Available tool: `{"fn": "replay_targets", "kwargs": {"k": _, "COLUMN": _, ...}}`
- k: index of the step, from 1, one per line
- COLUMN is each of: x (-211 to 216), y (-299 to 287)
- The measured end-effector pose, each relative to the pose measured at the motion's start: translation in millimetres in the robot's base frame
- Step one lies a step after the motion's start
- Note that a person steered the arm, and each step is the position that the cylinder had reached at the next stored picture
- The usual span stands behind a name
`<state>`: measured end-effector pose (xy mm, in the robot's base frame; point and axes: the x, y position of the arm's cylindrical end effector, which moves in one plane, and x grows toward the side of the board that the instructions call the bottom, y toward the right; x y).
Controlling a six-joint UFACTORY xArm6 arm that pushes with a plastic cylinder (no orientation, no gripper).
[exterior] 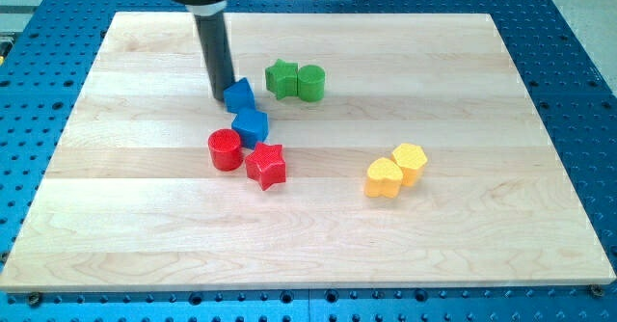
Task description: Slightly move the cube to the left
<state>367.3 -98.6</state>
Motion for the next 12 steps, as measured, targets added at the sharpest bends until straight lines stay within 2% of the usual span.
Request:
{"fn": "replay_targets", "kwargs": {"k": 2, "x": -0.1, "y": -3.6}}
{"fn": "replay_targets", "kwargs": {"k": 4, "x": -2.0, "y": -115.0}}
{"fn": "replay_targets", "kwargs": {"k": 5, "x": 58.1, "y": -139.7}}
{"fn": "replay_targets", "kwargs": {"k": 6, "x": 159.7, "y": -139.6}}
{"fn": "replay_targets", "kwargs": {"k": 7, "x": 244.4, "y": -114.8}}
{"fn": "replay_targets", "kwargs": {"k": 8, "x": 250.5, "y": -50.2}}
{"fn": "replay_targets", "kwargs": {"k": 9, "x": 237.2, "y": 68.6}}
{"fn": "replay_targets", "kwargs": {"k": 10, "x": 231.1, "y": 112.9}}
{"fn": "replay_targets", "kwargs": {"k": 11, "x": 225.4, "y": 120.5}}
{"fn": "replay_targets", "kwargs": {"k": 12, "x": 145.8, "y": 122.9}}
